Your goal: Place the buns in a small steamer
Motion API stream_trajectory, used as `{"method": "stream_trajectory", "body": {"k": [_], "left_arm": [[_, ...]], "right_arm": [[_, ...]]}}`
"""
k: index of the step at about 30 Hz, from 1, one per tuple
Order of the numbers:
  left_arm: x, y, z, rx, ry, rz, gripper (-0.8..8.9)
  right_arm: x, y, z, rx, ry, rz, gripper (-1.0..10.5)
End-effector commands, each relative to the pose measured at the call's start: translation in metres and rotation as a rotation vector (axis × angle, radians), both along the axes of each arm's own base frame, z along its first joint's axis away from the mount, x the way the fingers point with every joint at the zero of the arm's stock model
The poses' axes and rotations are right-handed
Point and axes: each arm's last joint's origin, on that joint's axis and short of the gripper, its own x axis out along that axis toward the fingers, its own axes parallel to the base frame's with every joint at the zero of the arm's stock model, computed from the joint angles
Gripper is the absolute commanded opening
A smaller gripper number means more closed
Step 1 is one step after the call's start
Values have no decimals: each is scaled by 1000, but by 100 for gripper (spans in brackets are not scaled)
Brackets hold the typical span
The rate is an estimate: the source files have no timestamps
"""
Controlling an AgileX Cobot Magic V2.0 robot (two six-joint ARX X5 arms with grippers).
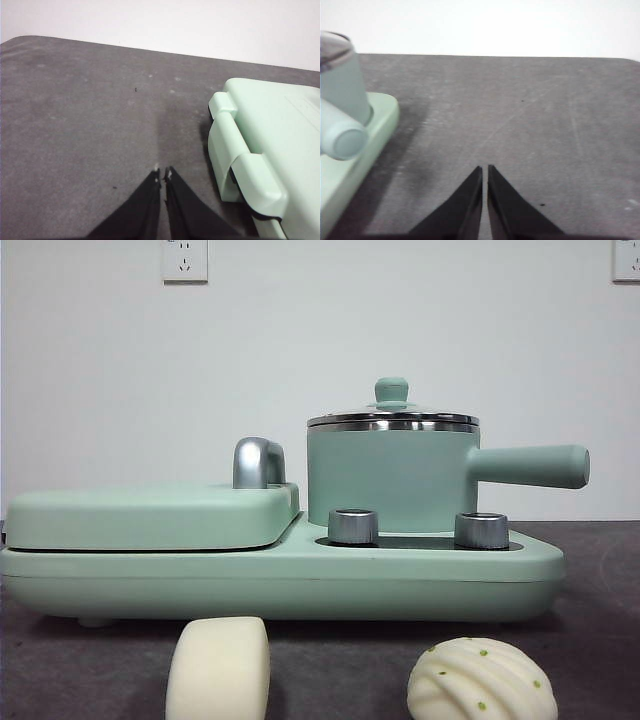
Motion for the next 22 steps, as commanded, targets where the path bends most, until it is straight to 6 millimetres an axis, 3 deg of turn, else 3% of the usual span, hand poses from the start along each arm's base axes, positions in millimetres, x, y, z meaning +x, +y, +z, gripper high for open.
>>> {"method": "stream_trajectory", "body": {"k": [1,5,10,22], "left_arm": [[2,0,0,-38,-41,1,19],[1,-2,10,-219,-93,-58,16],[-3,-5,32,-349,-102,-119,16],[-8,-11,118,-296,9,-293,16]], "right_arm": [[1,1,2,129,-28,9,16],[-1,4,11,244,-48,100,15],[-7,6,36,363,-88,174,15],[-38,11,130,356,55,335,15]]}}
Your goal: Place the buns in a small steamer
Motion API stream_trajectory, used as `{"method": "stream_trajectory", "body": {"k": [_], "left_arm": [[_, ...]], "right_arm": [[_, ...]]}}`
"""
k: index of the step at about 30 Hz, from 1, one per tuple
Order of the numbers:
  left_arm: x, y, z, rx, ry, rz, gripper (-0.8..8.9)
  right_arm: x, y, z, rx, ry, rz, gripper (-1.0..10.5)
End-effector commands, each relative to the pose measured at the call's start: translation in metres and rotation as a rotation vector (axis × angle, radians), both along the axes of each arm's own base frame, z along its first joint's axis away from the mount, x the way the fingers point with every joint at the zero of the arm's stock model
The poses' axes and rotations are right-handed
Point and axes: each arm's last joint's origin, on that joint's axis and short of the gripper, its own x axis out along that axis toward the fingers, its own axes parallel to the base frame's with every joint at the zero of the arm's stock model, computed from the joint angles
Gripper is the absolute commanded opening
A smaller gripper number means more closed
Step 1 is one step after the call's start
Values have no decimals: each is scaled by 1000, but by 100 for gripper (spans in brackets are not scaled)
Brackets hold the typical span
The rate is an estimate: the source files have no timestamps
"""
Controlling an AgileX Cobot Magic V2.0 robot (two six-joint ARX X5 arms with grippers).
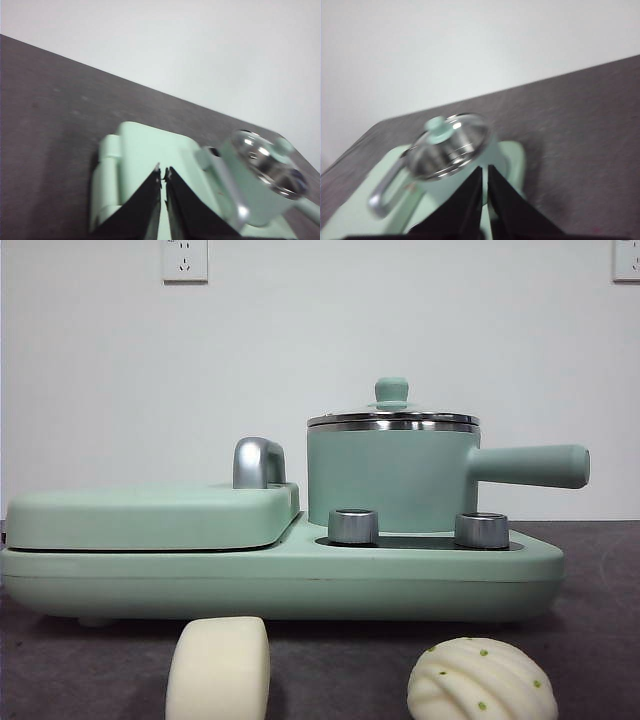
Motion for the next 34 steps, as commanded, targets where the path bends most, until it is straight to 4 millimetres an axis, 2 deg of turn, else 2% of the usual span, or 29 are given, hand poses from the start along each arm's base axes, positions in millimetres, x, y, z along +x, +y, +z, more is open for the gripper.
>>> {"method": "stream_trajectory", "body": {"k": [1,5,11,16,20,22,25,26,29,34], "left_arm": [[1,-1,26,44,-11,-50,16],[9,-3,56,66,11,-121,19],[27,-8,90,82,63,-285,20],[40,-12,108,67,86,-449,21],[46,-14,112,54,85,-509,40],[48,-14,111,65,88,-512,98],[50,-14,110,67,93,-512,278],[51,-14,110,67,92,-511,347],[54,-14,109,64,103,-512,456],[65,-16,104,56,141,-523,497]], "right_arm": [[-6,2,21,-25,16,64,15],[-8,4,46,-79,29,157,15],[-2,6,76,-178,30,274,15],[5,9,88,-198,24,401,15],[7,9,88,-192,34,422,16],[7,9,87,-189,45,422,17],[6,9,86,-187,60,422,145],[6,9,86,-186,65,417,247],[6,9,85,-184,68,416,472],[6,9,86,-176,72,415,502]]}}
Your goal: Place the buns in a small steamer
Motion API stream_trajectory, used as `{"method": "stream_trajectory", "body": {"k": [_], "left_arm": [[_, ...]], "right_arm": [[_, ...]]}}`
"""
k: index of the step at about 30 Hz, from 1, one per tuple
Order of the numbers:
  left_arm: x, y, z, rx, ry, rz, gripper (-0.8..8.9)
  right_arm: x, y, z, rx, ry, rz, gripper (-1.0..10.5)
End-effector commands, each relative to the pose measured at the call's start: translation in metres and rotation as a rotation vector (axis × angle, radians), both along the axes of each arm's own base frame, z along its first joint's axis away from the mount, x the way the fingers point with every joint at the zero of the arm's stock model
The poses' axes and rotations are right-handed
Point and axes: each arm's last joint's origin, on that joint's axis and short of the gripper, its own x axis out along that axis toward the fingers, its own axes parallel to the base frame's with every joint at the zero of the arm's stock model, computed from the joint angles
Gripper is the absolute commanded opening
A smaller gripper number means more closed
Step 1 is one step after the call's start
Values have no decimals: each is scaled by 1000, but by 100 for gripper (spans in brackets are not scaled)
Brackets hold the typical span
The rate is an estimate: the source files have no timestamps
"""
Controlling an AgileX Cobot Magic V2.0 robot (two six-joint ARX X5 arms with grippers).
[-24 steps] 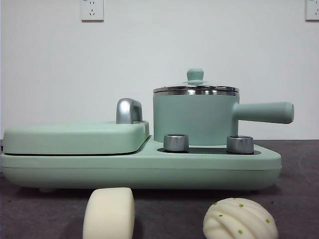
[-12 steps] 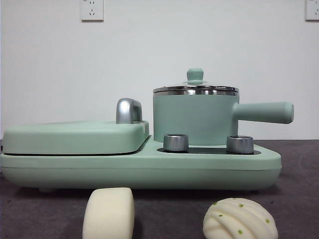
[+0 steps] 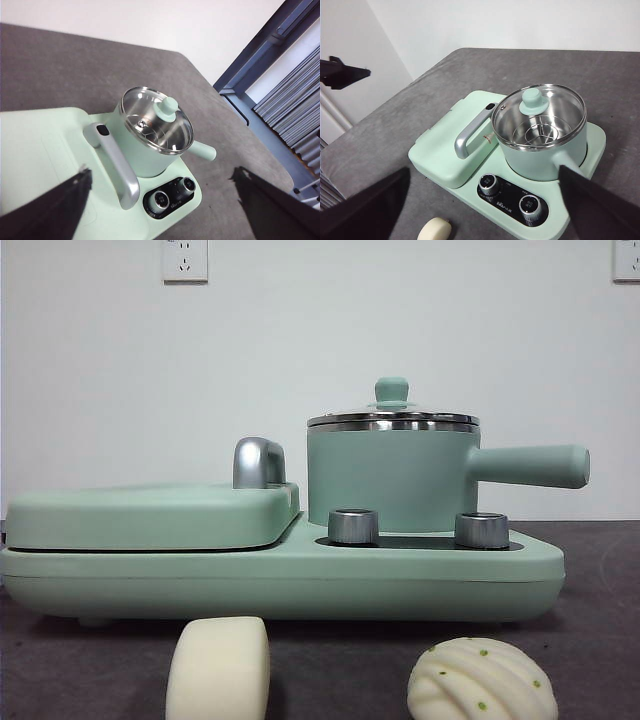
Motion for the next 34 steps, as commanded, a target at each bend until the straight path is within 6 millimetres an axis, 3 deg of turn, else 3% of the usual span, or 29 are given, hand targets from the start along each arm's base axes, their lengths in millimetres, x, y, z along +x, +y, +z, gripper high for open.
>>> {"method": "stream_trajectory", "body": {"k": [1,9,15,26,34], "left_arm": [[9,-3,4,6,-14,-23,497],[45,-19,-7,26,42,-61,497],[81,-43,-10,79,95,-100,497],[147,-117,7,295,76,-172,496],[171,-177,6,441,-17,-238,491]], "right_arm": [[-1,0,5,2,-16,1,502],[-1,0,5,2,-20,1,501],[-1,0,5,3,-19,1,501],[-1,0,5,10,-12,-1,501],[-1,0,5,10,-12,-1,501]]}}
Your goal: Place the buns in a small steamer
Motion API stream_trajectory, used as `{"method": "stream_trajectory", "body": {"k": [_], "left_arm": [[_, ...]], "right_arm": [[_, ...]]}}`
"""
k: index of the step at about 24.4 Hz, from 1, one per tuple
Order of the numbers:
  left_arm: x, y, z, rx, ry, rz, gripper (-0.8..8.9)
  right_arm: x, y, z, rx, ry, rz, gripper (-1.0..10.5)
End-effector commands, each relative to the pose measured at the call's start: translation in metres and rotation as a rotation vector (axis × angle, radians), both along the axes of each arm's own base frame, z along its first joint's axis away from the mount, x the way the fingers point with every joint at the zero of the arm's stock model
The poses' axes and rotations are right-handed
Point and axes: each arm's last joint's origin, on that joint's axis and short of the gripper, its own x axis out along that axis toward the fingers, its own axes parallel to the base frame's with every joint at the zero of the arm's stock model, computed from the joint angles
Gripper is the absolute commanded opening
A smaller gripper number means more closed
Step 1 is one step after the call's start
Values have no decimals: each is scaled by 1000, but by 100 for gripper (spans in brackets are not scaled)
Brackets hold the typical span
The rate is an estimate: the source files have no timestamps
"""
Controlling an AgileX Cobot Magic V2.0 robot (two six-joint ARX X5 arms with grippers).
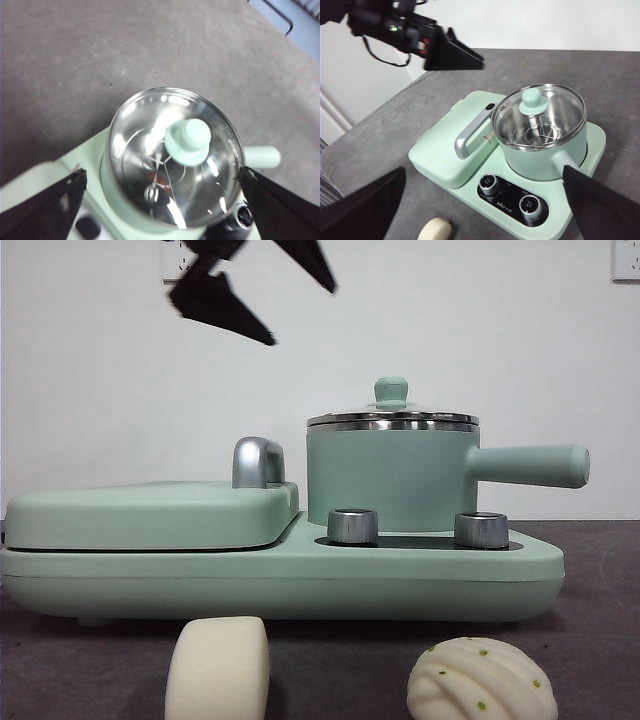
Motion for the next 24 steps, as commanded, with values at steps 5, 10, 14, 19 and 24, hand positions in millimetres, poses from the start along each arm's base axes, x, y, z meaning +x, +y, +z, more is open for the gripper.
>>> {"method": "stream_trajectory", "body": {"k": [5,10,14,19,24], "left_arm": [[5,-47,-7,104,-138,-98,490],[2,-80,-24,104,-172,-149,453],[8,-93,-44,121,-142,-159,432],[13,-98,-53,111,-128,-148,415],[13,-98,-53,114,-125,-150,301]], "right_arm": [[-1,0,5,7,-14,-1,501],[-1,0,5,7,-14,-1,501],[-1,0,5,7,-14,-1,501],[-1,0,4,7,-9,-1,501],[-1,0,4,7,-7,-1,501]]}}
